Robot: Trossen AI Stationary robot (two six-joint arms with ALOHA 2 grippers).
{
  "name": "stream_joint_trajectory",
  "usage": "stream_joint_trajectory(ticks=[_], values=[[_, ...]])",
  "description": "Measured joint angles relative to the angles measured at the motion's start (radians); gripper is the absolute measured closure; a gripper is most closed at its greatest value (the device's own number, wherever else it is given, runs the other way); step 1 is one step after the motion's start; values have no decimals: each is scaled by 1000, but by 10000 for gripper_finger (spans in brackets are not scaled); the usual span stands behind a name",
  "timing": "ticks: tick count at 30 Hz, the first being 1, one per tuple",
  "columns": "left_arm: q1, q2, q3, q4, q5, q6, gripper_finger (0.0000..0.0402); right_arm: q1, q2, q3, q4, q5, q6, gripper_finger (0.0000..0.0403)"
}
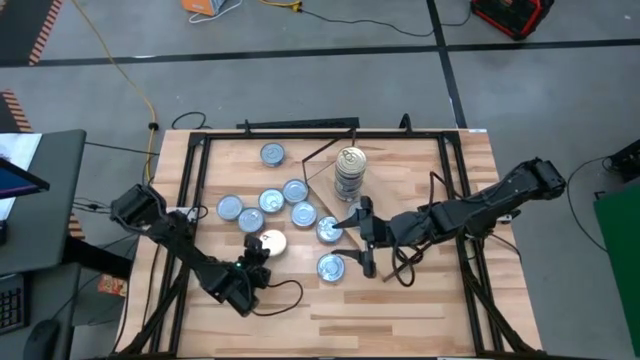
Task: Stack canned seafood by type on shelf
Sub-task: Stack the blue tuna can on top of the blue tuna can on the shelf
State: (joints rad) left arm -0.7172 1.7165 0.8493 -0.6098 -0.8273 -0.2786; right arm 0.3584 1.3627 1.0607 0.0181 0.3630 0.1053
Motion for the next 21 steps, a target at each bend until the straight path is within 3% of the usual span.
stream_joint_trajectory(ticks=[8, 11, 16, 21], values=[[19, -12, 2, 19, 47, -45, 394, 8, 0, 0, 20, 6, 0, 101], [18, -11, 2, 24, 72, -57, 397, 8, 0, 0, 20, 6, 0, 101], [18, -9, -4, 31, 201, -78, 401, 8, 0, 0, 16, 6, 0, 101], [16, -10, -3, 18, 190, -112, 401, 8, 0, 0, 9, 6, 1, 101]])
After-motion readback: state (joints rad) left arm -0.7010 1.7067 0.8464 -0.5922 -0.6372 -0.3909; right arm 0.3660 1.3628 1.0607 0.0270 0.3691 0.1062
